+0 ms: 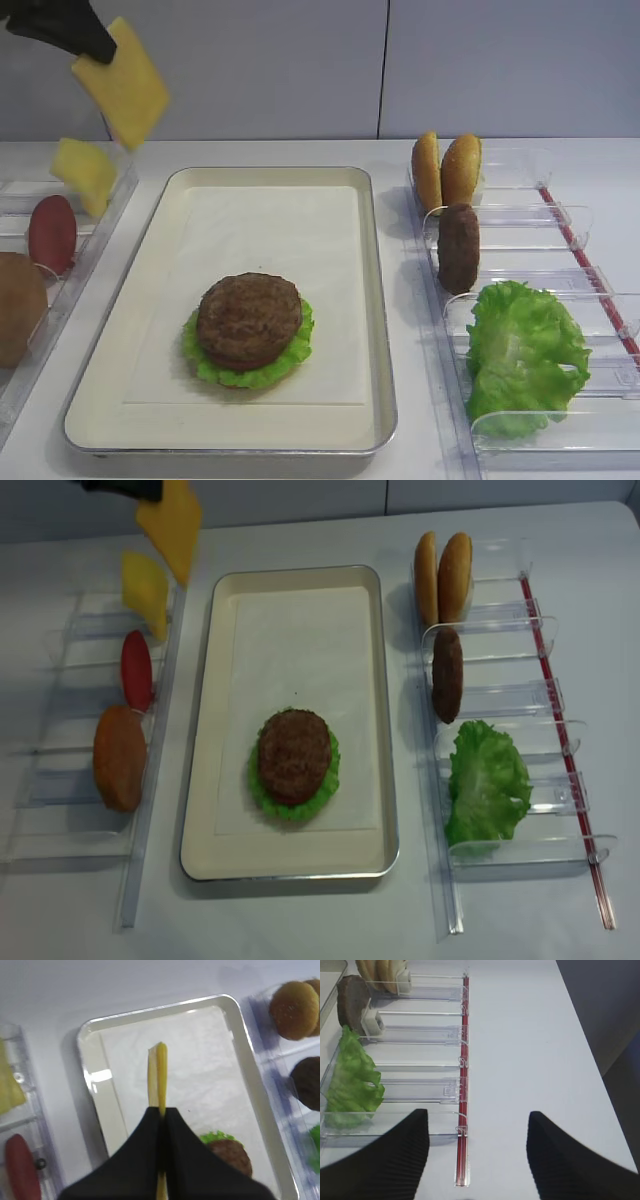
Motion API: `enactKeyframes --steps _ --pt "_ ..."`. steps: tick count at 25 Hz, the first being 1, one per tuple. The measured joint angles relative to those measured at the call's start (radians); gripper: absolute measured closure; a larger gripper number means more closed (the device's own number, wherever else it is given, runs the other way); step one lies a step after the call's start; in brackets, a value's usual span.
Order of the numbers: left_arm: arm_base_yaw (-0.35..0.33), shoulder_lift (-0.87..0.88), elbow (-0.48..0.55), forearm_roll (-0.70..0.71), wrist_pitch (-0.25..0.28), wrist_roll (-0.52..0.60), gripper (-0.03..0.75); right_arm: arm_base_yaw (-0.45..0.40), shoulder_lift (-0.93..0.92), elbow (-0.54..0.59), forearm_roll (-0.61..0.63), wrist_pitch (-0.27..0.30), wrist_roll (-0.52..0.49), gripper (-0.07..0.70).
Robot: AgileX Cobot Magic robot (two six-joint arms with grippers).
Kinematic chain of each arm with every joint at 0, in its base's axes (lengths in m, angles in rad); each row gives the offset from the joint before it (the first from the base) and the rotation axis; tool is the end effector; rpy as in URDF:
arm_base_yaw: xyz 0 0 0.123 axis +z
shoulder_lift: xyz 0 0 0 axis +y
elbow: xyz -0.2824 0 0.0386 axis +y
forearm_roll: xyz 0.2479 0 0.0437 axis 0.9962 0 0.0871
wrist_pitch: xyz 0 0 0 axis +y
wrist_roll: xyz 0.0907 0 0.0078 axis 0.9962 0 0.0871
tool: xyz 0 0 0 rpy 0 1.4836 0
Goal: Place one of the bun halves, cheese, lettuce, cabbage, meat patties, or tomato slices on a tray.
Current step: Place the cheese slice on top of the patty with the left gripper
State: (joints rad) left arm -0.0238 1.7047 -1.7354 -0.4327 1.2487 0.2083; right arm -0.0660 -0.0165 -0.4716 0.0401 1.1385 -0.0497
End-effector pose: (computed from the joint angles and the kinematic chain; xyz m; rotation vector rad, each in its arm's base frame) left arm 0.3592 -0.0448 0.3745 0.2436 2.6090 -0.5305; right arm -0.0074 0.0038 0.2631 0.0139 2.1333 -0.0194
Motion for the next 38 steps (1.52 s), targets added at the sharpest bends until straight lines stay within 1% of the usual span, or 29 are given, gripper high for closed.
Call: enactKeyframes --steps 3,6,7,10,12,14,19,21,23,25,27,30,36,38 --pt "-0.050 -0.070 0.104 -0.021 0.000 0.015 0.729 0.000 0.000 0.000 0.000 0.000 0.000 0.186" --pt "-0.082 -0.146 0.249 -0.049 -0.007 0.023 0.729 0.000 0.000 0.000 0.000 0.000 0.000 0.186" --pt "-0.090 -0.174 0.309 -0.065 -0.021 0.032 0.729 0.000 0.000 0.000 0.000 0.000 0.000 0.186" --pt "-0.096 -0.258 0.495 -0.164 -0.103 0.087 0.729 0.000 0.000 0.000 0.000 0.000 0.000 0.186" --pt "-0.096 -0.309 0.612 -0.280 -0.155 0.146 0.729 0.000 0.000 0.000 0.000 0.000 0.000 0.186" --pt "-0.096 -0.341 0.726 -0.408 -0.186 0.230 0.729 0.000 0.000 0.000 0.000 0.000 0.000 0.186" --pt "-0.096 -0.352 0.937 -0.779 -0.235 0.457 0.729 0.000 0.000 0.000 0.000 0.000 0.000 0.186" --pt "-0.096 -0.347 1.006 -0.878 -0.246 0.530 0.729 0.000 0.000 0.000 0.000 0.000 0.000 0.186" --pt "-0.096 -0.329 1.054 -0.958 -0.259 0.586 0.729 0.000 0.000 0.000 0.000 0.000 0.000 0.186" --pt "-0.096 -0.304 1.084 -1.041 -0.260 0.649 0.729 0.000 0.000 0.000 0.000 0.000 0.000 0.186" --pt "-0.096 -0.274 1.093 -1.102 -0.260 0.691 0.729 0.000 0.000 0.000 0.000 0.000 0.000 0.186" --pt "-0.096 -0.226 1.096 -1.154 -0.250 0.725 0.729 0.000 0.000 0.000 0.000 0.000 0.002 0.186" --pt "-0.096 -0.154 1.096 -1.176 -0.248 0.759 0.729 0.000 0.000 0.000 0.000 0.000 0.002 0.186" --pt "-0.096 -0.147 1.096 -1.167 -0.261 0.761 0.729 0.000 0.000 0.000 0.000 0.000 0.002 0.186"
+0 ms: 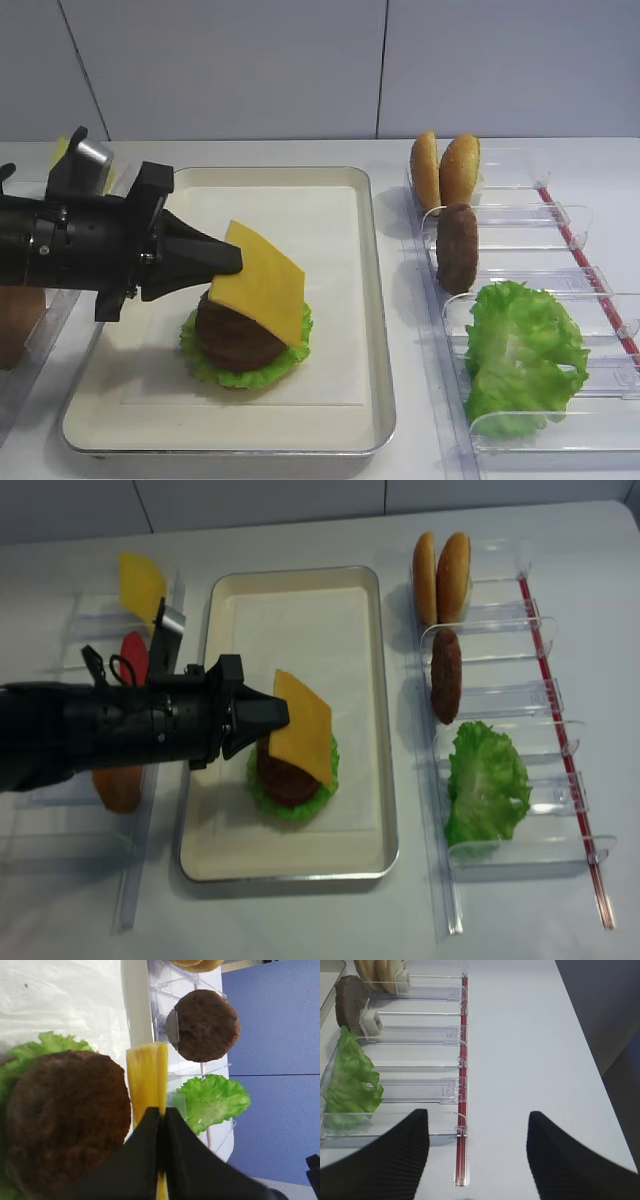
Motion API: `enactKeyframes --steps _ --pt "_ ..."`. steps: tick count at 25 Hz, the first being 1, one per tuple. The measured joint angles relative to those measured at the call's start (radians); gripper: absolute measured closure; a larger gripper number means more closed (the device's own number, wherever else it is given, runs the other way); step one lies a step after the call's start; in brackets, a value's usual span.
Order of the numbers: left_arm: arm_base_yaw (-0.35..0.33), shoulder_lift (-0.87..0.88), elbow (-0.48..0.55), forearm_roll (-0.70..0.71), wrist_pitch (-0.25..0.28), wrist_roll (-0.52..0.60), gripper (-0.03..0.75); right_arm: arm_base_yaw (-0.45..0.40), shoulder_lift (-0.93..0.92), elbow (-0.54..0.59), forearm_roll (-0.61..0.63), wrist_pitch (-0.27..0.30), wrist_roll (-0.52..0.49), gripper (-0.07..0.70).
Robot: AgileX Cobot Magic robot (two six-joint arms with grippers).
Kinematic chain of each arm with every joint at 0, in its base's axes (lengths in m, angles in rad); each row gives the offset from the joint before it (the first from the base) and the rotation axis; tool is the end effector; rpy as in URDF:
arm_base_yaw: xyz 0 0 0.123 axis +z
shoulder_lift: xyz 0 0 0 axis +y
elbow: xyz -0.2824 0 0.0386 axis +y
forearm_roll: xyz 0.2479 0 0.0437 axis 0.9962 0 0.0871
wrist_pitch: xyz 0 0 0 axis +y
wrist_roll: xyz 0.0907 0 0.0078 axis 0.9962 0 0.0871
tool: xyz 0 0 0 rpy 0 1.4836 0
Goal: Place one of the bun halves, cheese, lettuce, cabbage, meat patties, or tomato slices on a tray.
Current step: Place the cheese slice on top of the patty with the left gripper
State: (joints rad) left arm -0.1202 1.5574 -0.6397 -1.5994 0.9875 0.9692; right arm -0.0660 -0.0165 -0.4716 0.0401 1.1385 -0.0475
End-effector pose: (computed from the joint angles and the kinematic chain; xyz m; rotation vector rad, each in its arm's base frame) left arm 0.2445 -0.1061 0.2001 -0.1151 2.3977 -1.5324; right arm -0.0074 0.0038 0.2631 0.0162 2.1333 -0.0181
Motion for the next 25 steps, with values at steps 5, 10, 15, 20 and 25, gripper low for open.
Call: enactKeyframes --steps 5,10,15,20,25 --pt "0.000 0.002 0.000 0.051 -0.057 0.002 0.729 0.000 0.000 0.000 0.000 0.000 0.002 0.186" --pt "0.000 0.002 0.000 0.082 -0.113 0.002 0.729 0.000 0.000 0.000 0.000 -0.002 0.002 0.186" --pt "0.000 0.002 0.000 0.130 -0.152 -0.004 0.729 0.000 0.000 0.000 0.000 -0.002 0.002 0.186" --pt "0.000 0.002 0.000 0.152 -0.166 -0.006 0.729 0.000 0.000 0.000 0.000 -0.002 0.002 0.186" --pt "0.000 0.002 0.000 0.155 -0.184 -0.006 0.726 0.000 0.000 0.000 0.000 -0.002 0.002 0.186"
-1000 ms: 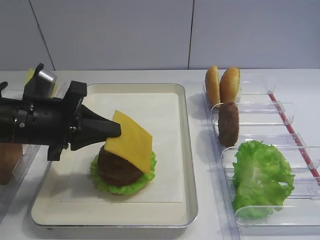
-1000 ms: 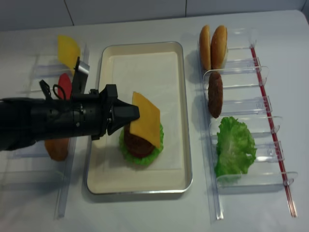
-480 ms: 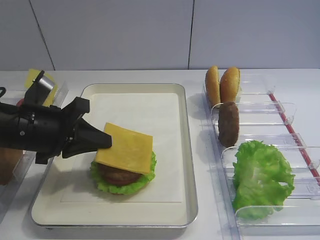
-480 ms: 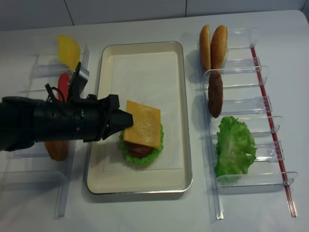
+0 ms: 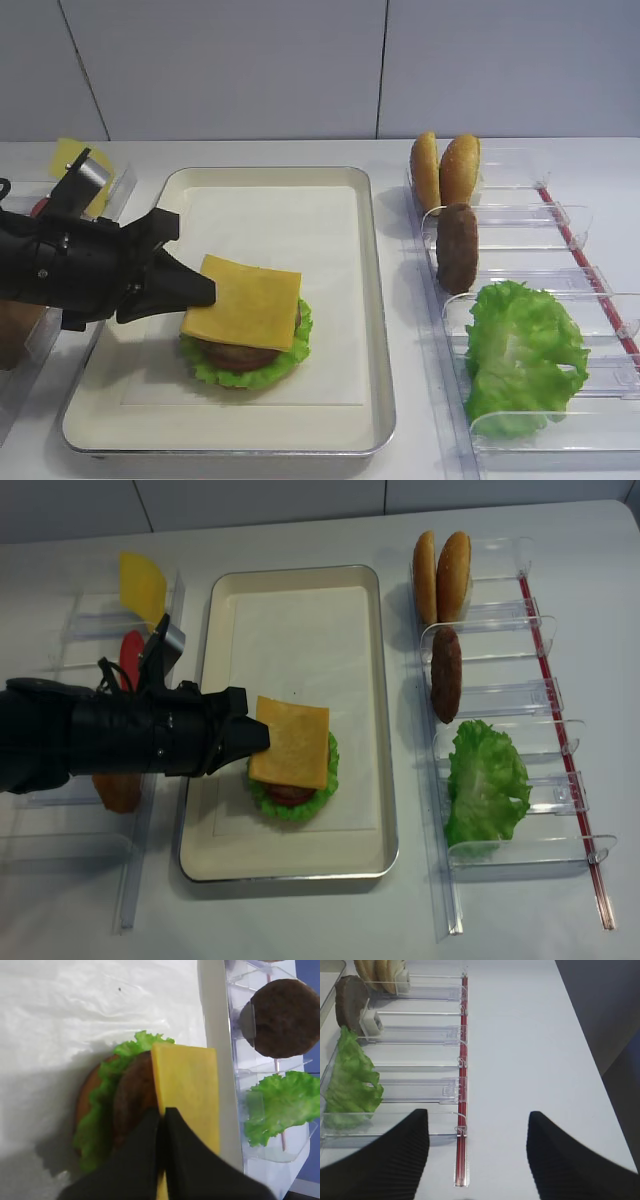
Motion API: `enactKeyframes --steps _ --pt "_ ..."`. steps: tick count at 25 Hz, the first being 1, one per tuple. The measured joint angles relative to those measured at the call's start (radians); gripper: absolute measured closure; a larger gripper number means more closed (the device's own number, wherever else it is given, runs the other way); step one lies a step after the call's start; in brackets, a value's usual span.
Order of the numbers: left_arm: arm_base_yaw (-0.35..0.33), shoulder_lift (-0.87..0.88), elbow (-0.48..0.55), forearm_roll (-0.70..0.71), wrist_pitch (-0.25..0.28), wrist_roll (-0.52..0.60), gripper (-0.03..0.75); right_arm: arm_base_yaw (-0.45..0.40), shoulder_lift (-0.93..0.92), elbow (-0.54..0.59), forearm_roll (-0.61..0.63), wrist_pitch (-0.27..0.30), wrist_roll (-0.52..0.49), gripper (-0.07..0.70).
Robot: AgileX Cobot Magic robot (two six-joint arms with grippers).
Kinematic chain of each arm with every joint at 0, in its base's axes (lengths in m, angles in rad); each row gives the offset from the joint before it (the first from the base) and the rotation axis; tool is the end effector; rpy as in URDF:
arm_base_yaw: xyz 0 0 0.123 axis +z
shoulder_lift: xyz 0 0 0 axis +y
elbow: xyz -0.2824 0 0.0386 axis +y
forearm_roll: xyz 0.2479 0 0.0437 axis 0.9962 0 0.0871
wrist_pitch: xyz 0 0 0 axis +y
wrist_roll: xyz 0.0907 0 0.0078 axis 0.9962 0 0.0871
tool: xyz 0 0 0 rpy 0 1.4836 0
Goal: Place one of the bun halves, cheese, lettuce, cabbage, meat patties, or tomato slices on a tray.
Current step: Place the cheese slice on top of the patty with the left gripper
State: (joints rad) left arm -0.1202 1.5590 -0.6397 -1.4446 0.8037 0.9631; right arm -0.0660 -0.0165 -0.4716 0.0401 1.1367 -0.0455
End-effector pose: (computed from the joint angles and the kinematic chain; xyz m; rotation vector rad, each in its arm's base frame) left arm 0.2470 -0.0954 0.1830 -0.0558 2.5253 -1.2255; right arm -0.0073 0.0038 0.2633 0.0184 2.1314 -0.0170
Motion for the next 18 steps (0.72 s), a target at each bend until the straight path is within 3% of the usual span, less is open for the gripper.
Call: enactKeyframes --steps 5,18 --pt "0.000 0.000 0.000 0.000 0.000 0.004 0.697 0.000 0.000 0.000 0.000 0.000 0.000 0.186" --pt "0.000 0.000 -0.010 0.040 0.033 0.001 0.491 0.000 0.000 0.000 0.000 0.000 0.000 0.186"
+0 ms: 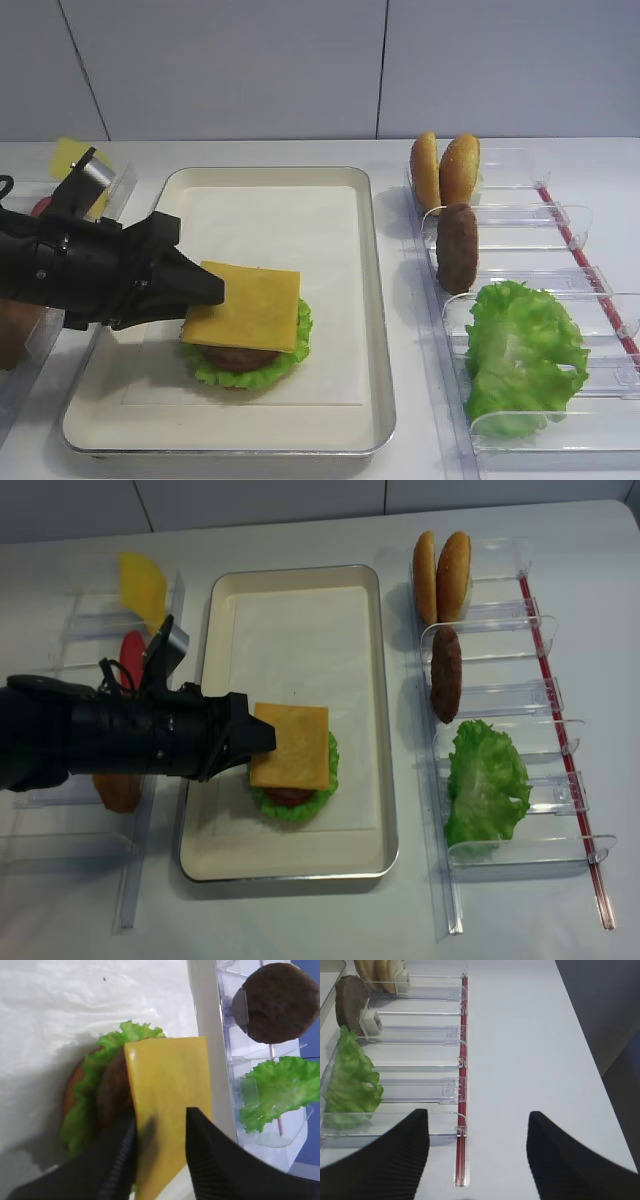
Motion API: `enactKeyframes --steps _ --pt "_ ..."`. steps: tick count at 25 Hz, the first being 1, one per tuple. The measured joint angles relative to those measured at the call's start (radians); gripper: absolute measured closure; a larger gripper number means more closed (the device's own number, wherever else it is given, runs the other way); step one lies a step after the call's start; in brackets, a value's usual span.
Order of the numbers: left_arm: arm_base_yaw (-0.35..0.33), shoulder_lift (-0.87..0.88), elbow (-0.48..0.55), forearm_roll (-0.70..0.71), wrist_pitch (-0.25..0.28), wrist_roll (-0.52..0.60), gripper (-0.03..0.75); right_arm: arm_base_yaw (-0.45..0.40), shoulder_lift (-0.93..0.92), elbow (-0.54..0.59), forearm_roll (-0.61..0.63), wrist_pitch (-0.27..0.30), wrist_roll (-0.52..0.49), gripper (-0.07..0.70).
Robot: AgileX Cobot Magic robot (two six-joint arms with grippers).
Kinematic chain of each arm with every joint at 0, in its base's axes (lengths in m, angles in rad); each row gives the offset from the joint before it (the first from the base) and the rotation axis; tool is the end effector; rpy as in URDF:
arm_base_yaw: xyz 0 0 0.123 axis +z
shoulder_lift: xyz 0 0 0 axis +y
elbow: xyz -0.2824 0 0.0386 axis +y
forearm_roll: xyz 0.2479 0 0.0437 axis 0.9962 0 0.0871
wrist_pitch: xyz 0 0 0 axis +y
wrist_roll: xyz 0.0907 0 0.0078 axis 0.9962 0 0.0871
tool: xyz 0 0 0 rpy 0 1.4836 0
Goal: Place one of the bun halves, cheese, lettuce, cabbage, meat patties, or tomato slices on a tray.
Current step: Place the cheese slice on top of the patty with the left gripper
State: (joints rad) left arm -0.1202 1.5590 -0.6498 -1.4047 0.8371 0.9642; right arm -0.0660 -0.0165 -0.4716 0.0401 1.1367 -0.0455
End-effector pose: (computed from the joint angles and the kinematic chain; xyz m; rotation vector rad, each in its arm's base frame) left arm 0.2454 -0.0969 0.1849 0.0149 2.5377 -1.2405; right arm -0.0073 0.0038 0.2633 0.0184 2.1314 -0.0170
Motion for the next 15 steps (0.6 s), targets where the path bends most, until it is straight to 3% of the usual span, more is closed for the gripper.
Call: enactKeyframes --steps 10,15 --pt "0.000 0.000 -0.038 0.105 0.014 -0.081 0.461 0.000 0.000 0.000 0.000 0.000 0.000 0.186" --pt "0.000 0.000 -0.114 0.301 0.023 -0.251 0.458 0.000 0.000 0.000 0.000 0.000 0.000 0.186"
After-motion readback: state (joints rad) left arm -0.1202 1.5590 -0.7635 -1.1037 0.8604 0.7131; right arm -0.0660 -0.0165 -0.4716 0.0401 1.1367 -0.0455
